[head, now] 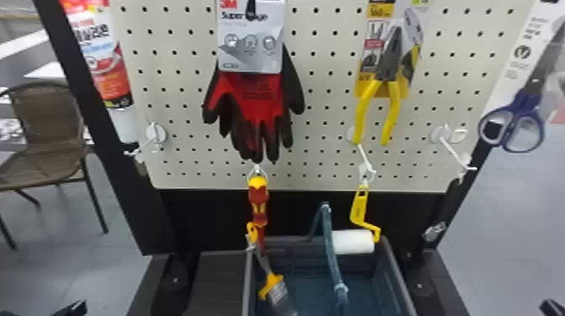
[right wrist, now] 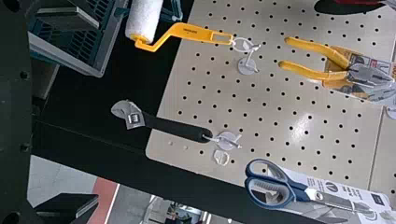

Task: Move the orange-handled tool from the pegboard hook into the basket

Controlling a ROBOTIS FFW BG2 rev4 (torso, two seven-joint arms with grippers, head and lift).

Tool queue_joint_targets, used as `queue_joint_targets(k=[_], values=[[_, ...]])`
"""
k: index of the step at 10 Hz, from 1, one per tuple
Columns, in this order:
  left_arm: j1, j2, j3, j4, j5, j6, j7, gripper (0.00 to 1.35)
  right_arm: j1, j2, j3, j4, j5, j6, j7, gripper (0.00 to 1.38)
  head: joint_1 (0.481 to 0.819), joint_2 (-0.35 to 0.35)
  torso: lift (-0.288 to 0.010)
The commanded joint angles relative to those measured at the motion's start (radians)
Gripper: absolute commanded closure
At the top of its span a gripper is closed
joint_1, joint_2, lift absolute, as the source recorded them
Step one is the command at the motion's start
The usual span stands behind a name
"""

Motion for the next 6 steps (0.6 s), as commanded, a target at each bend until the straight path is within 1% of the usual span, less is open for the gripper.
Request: queue_joint_targets(k=[1,6], values=[[0.000,-0.007,0.000,0.000,0.000,0.000,0.000,0.00,0.000,0.013,0.000,0.000,0.000,0.000,0.000,0.00,0.549,0.000,-0.100],[0.000,-0.007,0.000,0.000,0.000,0.000,0.000,0.00,0.000,0.013,0.000,0.000,0.000,0.000,0.000,0.00,0.549,0.000,-0.100]])
